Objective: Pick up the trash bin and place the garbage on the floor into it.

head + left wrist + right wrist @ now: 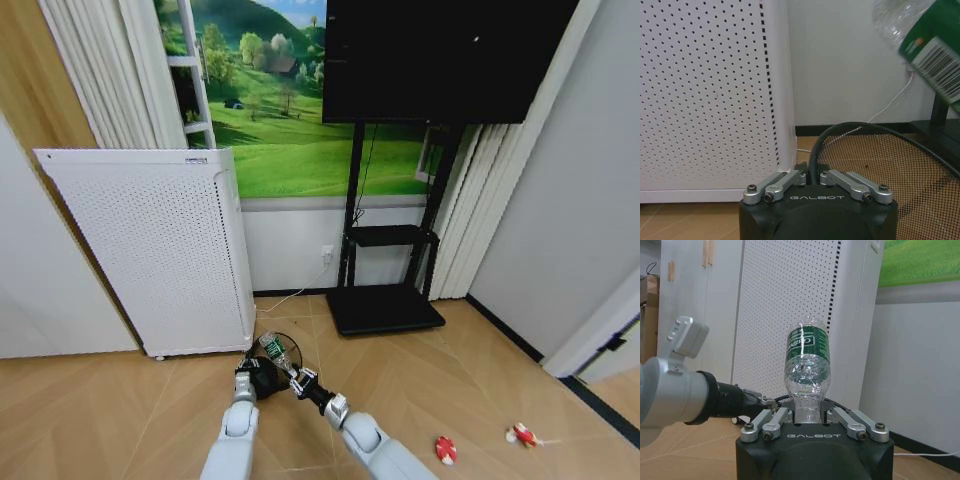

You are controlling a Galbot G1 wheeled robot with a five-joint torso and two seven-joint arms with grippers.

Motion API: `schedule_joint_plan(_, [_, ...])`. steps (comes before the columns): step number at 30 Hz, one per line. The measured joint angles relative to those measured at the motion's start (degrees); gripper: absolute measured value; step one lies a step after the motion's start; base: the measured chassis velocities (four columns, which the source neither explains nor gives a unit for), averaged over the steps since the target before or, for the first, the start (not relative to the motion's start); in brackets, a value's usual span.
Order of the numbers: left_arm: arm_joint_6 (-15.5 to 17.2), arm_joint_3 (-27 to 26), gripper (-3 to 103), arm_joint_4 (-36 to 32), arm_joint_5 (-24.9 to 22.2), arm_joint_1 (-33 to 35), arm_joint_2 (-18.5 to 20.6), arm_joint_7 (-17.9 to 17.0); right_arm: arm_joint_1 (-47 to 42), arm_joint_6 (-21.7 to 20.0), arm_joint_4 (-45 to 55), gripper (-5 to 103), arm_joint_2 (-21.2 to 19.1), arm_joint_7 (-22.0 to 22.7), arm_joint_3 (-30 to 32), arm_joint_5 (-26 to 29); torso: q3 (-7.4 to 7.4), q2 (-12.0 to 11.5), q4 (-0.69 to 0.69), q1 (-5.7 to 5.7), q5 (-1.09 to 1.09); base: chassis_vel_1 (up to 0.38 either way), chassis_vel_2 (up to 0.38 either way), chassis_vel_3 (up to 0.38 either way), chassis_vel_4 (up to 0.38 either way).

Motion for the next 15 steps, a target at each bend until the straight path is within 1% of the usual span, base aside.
schedule_joint_plan(2, [0.35, 0.44, 6, -1.00, -0.43, 0.37, 0.02, -0.06, 0.54, 0.36, -1.57, 25, 0.83, 0.38, 0.00, -0.48, 0.00, 0.00, 0.00, 0.00, 0.00, 0.000, 0.000, 0.000, 0.000])
schedule_joint_plan(3, [0.58, 0.60, 6, -1.53, -0.72, 0.48, 0.03, -0.11, 0.70, 0.42, -2.19, 22, 1.19, 0.60, 0.09, -0.62, 0.00, 0.00, 0.00, 0.00, 0.00, 0.000, 0.000, 0.000, 0.000])
schedule_joint_plan(4, [0.58, 0.60, 6, -1.53, -0.72, 0.48, 0.03, -0.11, 0.70, 0.42, -2.19, 22, 1.19, 0.60, 0.09, -0.62, 0.00, 0.00, 0.00, 0.00, 0.00, 0.000, 0.000, 0.000, 0.000])
schedule_joint_plan(5, [0.75, 0.83, 6, -1.94, -0.97, 0.57, 0.04, -0.16, 0.81, 0.52, -2.67, 27, 1.46, 0.78, 0.28, -0.85, 0.00, 0.00, -0.01, 0.00, 0.00, 0.000, 0.000, 0.000, 0.000])
schedule_joint_plan(6, [0.81, 0.96, 6, -2.11, -1.08, 0.61, 0.05, -0.18, 0.84, 0.63, -2.97, 27, 1.60, 0.95, 0.39, -1.06, 0.00, 0.00, -0.01, 0.00, 0.00, 0.000, 0.000, 0.000, 0.000])
schedule_joint_plan(7, [0.88, 1.20, 6, -2.35, -1.24, 0.69, 0.05, -0.21, 0.87, 0.83, -3.33, 32, 1.77, 1.08, 0.50, -1.36, 0.00, 0.00, -0.01, 0.00, 0.00, 0.000, 0.000, 0.000, 0.000])
schedule_joint_plan(8, [0.88, 1.20, 6, -2.35, -1.24, 0.69, 0.05, -0.21, 0.87, 0.83, -3.33, 32, 1.77, 1.08, 0.50, -1.36, 0.00, 0.00, -0.01, 0.00, 0.00, 0.000, 0.000, 0.000, 0.000])
schedule_joint_plan(9, [0.93, 1.52, 6, -2.65, -1.41, 0.75, 0.06, -0.24, 0.88, 1.12, -3.66, 44, 1.92, 1.16, 0.61, -1.69, 0.00, 0.00, -0.01, 0.00, 0.00, 0.000, 0.000, 0.000, 0.000])
schedule_joint_plan(10, [0.93, 1.52, 6, -2.65, -1.41, 0.75, 0.06, -0.24, 0.88, 1.12, -3.66, 44, 1.92, 1.16, 0.61, -1.69, 0.00, 0.00, -0.01, 0.00, 0.00, 0.000, 0.000, 0.000, 0.000])
schedule_joint_plan(12, [1.08, 1.90, 6, -3.21, -1.71, 0.82, 0.07, -0.36, 0.85, 1.49, -4.05, 55, 2.03, 1.22, 0.91, -1.97, 0.00, 0.00, -0.01, 0.00, 0.00, 0.000, 0.000, 0.000, 0.000])
schedule_joint_plan(13, [1.08, 1.90, 6, -3.21, -1.71, 0.82, 0.07, -0.36, 0.85, 1.49, -4.05, 55, 2.03, 1.22, 0.91, -1.97, 0.00, 0.00, -0.01, 0.00, 0.00, 0.000, 0.000, 0.000, 0.000])
schedule_joint_plan(14, [1.18, 1.97, 6, -3.49, -1.82, 0.86, 0.08, -0.39, 0.80, 1.83, -4.35, 60, 2.11, 1.24, 1.12, -2.17, 0.00, 0.00, -0.01, 0.00, 0.00, 0.000, 0.000, 0.000, 0.000])
schedule_joint_plan(15, [1.20, 1.98, 6, -3.60, -1.88, 0.87, 0.08, -0.41, 0.76, 2.27, -4.64, 60, 2.23, 1.24, 1.30, -2.38, 0.00, 0.00, -0.01, 0.00, 0.00, 0.000, 0.000, 0.000, 0.000])
